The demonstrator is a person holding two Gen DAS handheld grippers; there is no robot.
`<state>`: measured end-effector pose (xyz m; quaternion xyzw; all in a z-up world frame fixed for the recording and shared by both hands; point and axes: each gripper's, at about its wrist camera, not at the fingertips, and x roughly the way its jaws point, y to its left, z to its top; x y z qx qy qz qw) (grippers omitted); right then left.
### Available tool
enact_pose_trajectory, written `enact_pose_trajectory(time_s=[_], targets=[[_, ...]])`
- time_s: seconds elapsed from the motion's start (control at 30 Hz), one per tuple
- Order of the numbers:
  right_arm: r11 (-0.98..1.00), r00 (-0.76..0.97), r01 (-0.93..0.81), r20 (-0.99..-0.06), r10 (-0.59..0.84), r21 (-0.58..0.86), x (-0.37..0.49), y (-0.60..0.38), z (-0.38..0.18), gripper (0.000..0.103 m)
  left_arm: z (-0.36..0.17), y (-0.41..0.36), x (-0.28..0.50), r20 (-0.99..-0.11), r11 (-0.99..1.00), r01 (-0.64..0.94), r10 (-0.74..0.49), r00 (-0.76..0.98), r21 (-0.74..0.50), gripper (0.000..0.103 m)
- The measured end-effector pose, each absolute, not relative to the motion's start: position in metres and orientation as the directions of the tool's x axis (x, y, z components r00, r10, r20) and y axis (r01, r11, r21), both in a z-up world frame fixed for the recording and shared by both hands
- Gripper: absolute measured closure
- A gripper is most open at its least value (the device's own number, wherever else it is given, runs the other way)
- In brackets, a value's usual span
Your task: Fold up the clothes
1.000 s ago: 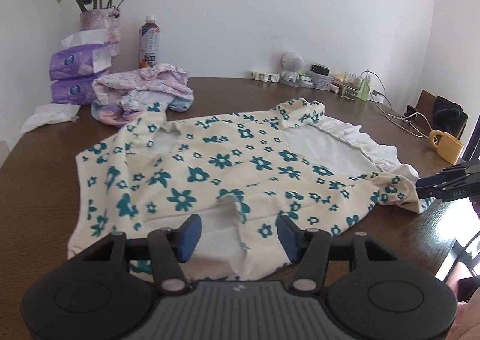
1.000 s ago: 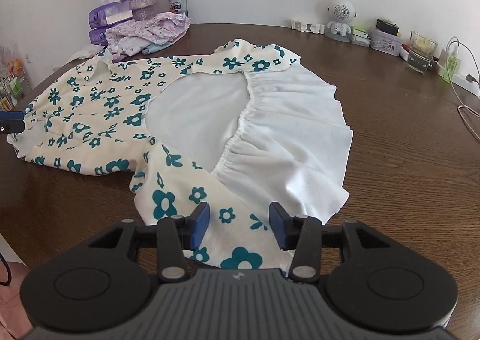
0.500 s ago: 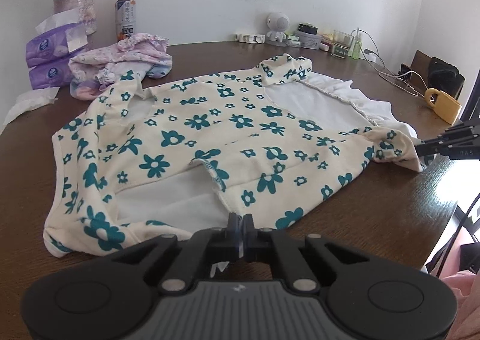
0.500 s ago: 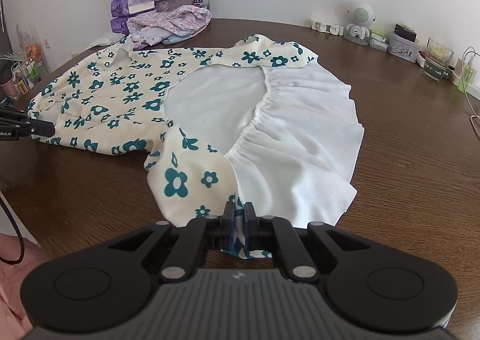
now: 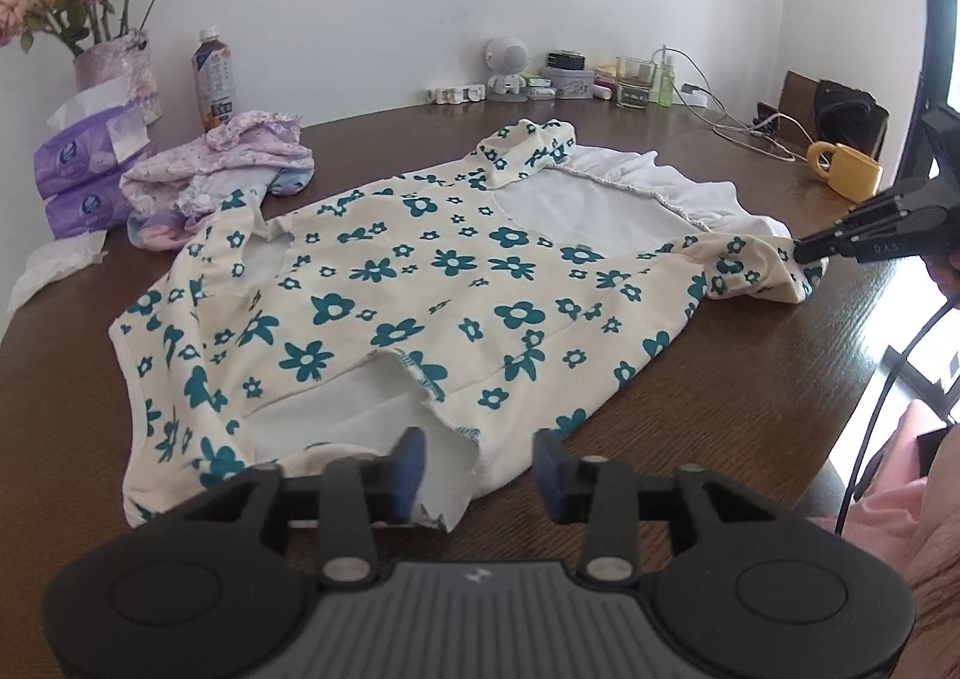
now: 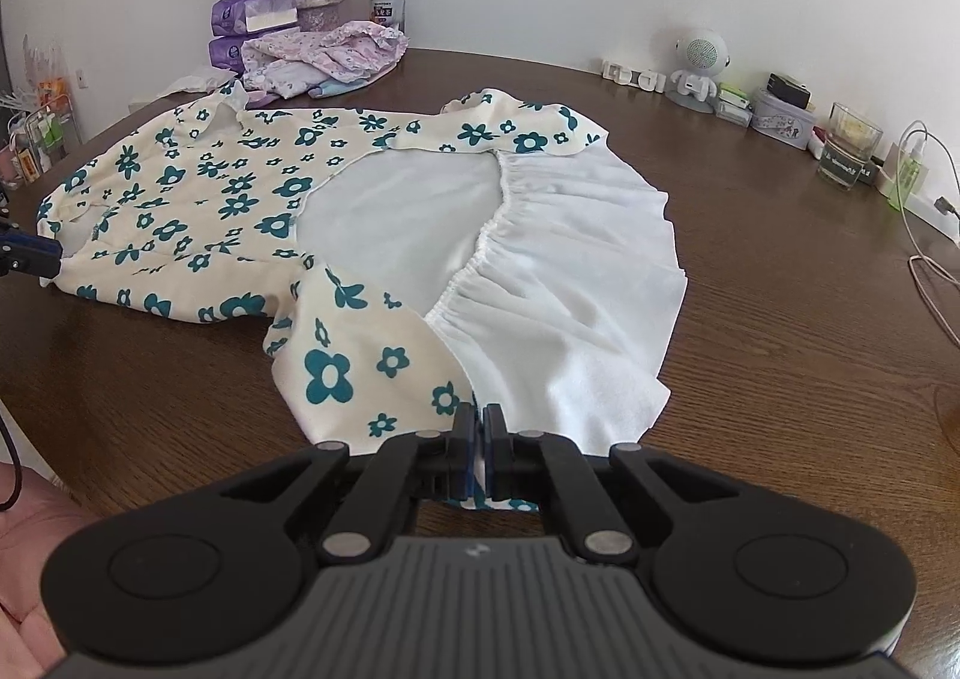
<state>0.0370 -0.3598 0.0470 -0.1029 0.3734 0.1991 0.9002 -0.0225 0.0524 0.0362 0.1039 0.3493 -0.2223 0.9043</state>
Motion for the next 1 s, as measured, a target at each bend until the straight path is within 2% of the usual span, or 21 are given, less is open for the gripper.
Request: enact_pose_trajectory(time_s=[0.23, 0.33, 0.4, 0.43, 0.5, 0.53, 0.63, 0.7, 0.73, 0.77, 0.83, 1.0], targets=[[0.906, 0.651, -0.423, -0.707, 0.278, -0.033, 0.041, -0.356, 0.05, 0.1, 0.024, 0.04, -0.023, -0.706, 0.811, 0.53, -0.224, 0.672, 0.247, 0.057], [0.91, 0.682, -0.415, -0.663, 0.308, -0.005, 0.039, -0.353, 0.061, 0.095, 0.019, 0.038, -0.022, -0.711, 0.789, 0.552, -0.223, 0.666, 0.269, 0.058], [0.883, 0.686, -0.469, -0.629, 0.367, 0.004, 0.031, -0.343, 0.071, 0.093, 0.019, 0.038, -0.021, -0.71, 0.78, 0.561, -0.228, 0.666, 0.276, 0.057], [0.86, 0.671, -0.51, -0.624, 0.401, 0.005, 0.027, -0.334, 0.074, 0.09, 0.019, 0.039, -0.022, -0.71, 0.774, 0.567, -0.229, 0.666, 0.281, 0.058], [0.816, 0.631, -0.578, -0.641, 0.436, -0.014, 0.024, -0.311, 0.071, 0.075, 0.018, 0.037, -0.023, -0.708, 0.756, 0.579, -0.227, 0.668, 0.304, 0.058], [0.795, 0.613, -0.606, -0.655, 0.442, -0.03, 0.023, -0.299, 0.068, 0.062, 0.018, 0.037, -0.024, -0.708, 0.745, 0.587, -0.226, 0.669, 0.317, 0.058], [0.77, 0.607, -0.626, -0.695, 0.384, -0.122, 0.029, -0.268, 0.051, 0.06, 0.019, 0.035, -0.03, -0.71, 0.694, 0.616, -0.214, 0.671, 0.373, 0.057], [0.766, 0.613, -0.62, -0.713, 0.34, -0.168, 0.037, -0.257, 0.042, 0.061, 0.019, 0.034, -0.029, -0.708, 0.671, 0.628, -0.213, 0.673, 0.395, 0.059], [0.767, 0.615, -0.615, -0.719, 0.322, -0.183, 0.041, -0.254, 0.039, 0.065, 0.018, 0.032, -0.027, -0.716, 0.665, 0.637, -0.217, 0.664, 0.389, 0.074], [0.768, 0.611, -0.613, -0.726, 0.314, -0.184, 0.044, -0.253, 0.036, 0.077, 0.016, 0.03, -0.024, -0.725, 0.661, 0.645, -0.217, 0.654, 0.384, 0.103], [0.766, 0.605, -0.617, -0.731, 0.315, -0.18, 0.047, -0.253, 0.035, 0.094, 0.017, 0.027, -0.021, -0.742, 0.659, 0.65, -0.203, 0.639, 0.38, 0.101], [0.761, 0.643, -0.611, -0.698, 0.315, -0.22, 0.054, -0.26, 0.058, 0.099, 0.042, 0.034, -0.011, -0.718, 0.679, 0.629, -0.213, 0.662, 0.379, 0.102]])
